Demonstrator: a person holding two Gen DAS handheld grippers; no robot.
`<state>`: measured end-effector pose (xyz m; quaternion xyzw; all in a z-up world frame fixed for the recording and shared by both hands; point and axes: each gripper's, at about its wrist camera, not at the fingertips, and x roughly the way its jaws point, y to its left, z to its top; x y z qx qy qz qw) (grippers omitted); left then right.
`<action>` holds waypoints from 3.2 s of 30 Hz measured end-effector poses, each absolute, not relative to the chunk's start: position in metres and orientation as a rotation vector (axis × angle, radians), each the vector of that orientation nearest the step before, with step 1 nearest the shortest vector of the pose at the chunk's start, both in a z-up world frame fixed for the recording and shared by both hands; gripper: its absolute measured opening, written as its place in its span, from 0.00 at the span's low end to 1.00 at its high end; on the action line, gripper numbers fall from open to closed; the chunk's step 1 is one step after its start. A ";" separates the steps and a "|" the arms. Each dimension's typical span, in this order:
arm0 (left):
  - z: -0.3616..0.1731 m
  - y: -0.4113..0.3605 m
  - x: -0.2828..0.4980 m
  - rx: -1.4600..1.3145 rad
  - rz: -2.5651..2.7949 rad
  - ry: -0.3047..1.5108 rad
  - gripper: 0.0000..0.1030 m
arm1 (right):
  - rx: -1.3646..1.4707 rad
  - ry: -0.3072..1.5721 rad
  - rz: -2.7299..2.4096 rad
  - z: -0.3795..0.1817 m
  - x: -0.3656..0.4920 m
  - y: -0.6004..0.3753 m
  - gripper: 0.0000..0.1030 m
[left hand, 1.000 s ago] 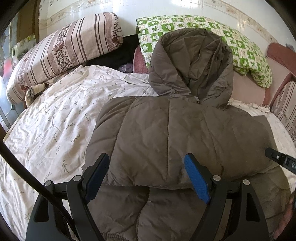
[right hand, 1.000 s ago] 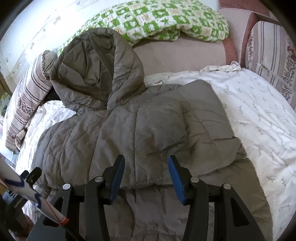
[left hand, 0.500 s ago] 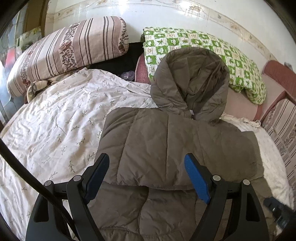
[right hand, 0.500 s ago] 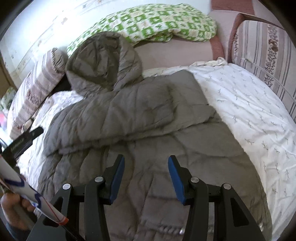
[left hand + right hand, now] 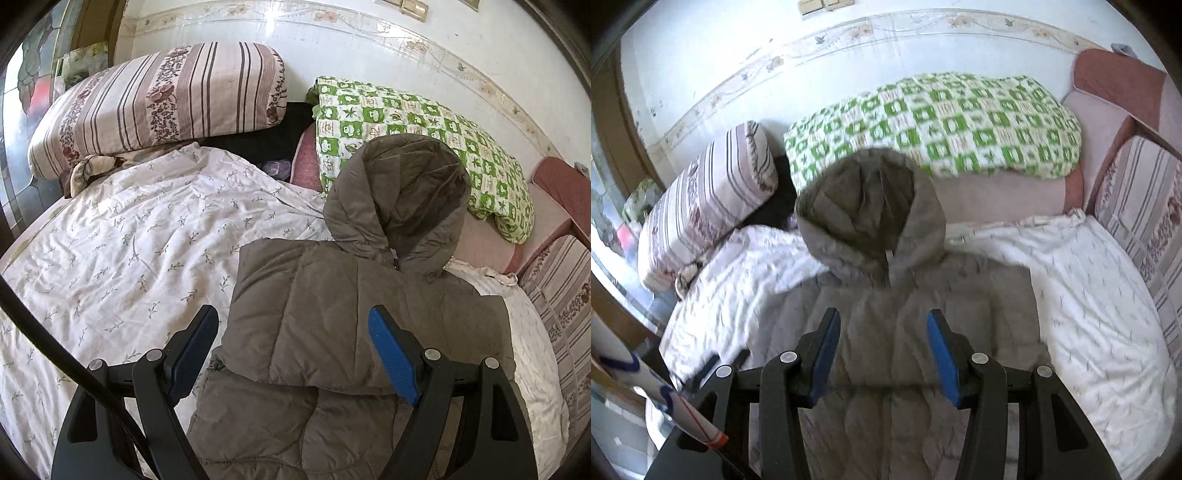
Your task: Fold large clothes
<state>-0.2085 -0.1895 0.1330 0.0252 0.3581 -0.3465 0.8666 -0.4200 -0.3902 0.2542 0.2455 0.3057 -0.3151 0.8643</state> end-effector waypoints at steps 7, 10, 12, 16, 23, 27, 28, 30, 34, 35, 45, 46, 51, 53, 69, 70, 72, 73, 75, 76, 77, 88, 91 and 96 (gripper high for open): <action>0.131 -0.200 -0.217 0.117 -0.736 0.717 0.80 | 0.486 0.633 -0.685 0.288 -0.354 -0.437 0.52; 0.130 -0.204 -0.216 0.120 -0.742 0.718 0.80 | 0.470 0.664 -0.684 0.287 -0.320 -0.465 0.52; 0.128 -0.206 -0.212 0.117 -0.743 0.725 0.80 | 0.465 0.674 -0.690 0.283 -0.300 -0.482 0.52; 0.125 -0.209 -0.204 0.118 -0.728 0.731 0.80 | 0.427 0.697 -0.704 0.274 -0.253 -0.516 0.52; 0.113 -0.218 -0.193 0.121 -0.723 0.763 0.80 | 0.362 0.779 -0.734 0.244 -0.197 -0.554 0.52; 0.111 -0.223 -0.194 0.142 -0.726 0.758 0.80 | 0.310 0.803 -0.763 0.228 -0.177 -0.564 0.30; 0.110 -0.224 -0.195 0.148 -0.725 0.758 0.80 | 0.287 0.814 -0.785 0.224 -0.172 -0.567 0.20; 0.108 -0.226 -0.195 0.155 -0.725 0.757 0.80 | 0.264 0.804 -0.799 0.221 -0.172 -0.568 0.07; 0.108 -0.228 -0.195 0.158 -0.723 0.758 0.80 | 0.273 0.716 -0.795 0.227 -0.194 -0.557 0.03; 0.108 -0.227 -0.194 0.157 -0.721 0.759 0.80 | 0.271 0.702 -0.792 0.229 -0.201 -0.552 0.03; 0.114 -0.214 -0.190 0.120 -0.712 0.756 0.80 | 0.304 0.560 -0.706 0.254 -0.297 -0.487 0.02; 0.115 -0.212 -0.189 0.110 -0.711 0.755 0.80 | 0.301 0.544 -0.691 0.256 -0.309 -0.476 0.02; 0.121 -0.201 -0.182 0.061 -0.704 0.754 0.80 | 0.299 0.509 -0.619 0.243 -0.366 -0.411 0.02; 0.123 -0.198 -0.181 0.045 -0.705 0.756 0.80 | 0.289 0.506 -0.599 0.231 -0.385 -0.386 0.00; 0.107 -0.224 -0.195 0.140 -0.714 0.747 0.80 | 0.448 0.604 -0.562 0.156 -0.395 -0.409 0.02; 0.104 -0.226 -0.195 0.144 -0.716 0.754 0.80 | 0.464 0.609 -0.551 0.154 -0.388 -0.415 0.02; 0.096 -0.233 -0.195 0.164 -0.719 0.770 0.80 | 0.507 0.619 -0.537 0.144 -0.371 -0.429 0.02; 0.093 -0.236 -0.196 0.175 -0.719 0.775 0.80 | 0.519 0.631 -0.536 0.136 -0.363 -0.433 0.02; 0.085 -0.242 -0.197 0.214 -0.714 0.788 0.80 | 0.532 0.663 -0.546 0.119 -0.351 -0.439 0.02; 0.082 -0.244 -0.197 0.228 -0.709 0.795 0.80 | 0.546 0.681 -0.542 0.109 -0.346 -0.442 0.02; 0.078 -0.247 -0.197 0.243 -0.703 0.806 0.80 | 0.558 0.699 -0.538 0.099 -0.343 -0.443 0.02; 0.069 -0.252 -0.198 0.283 -0.692 0.829 0.80 | 0.632 0.750 -0.504 0.068 -0.342 -0.445 0.03; 0.074 -0.249 -0.197 0.257 -0.690 0.823 0.80 | 0.564 0.699 -0.477 0.090 -0.338 -0.432 0.08; 0.073 -0.246 -0.192 0.257 -0.659 0.827 0.80 | 0.534 0.703 -0.426 0.092 -0.313 -0.419 0.18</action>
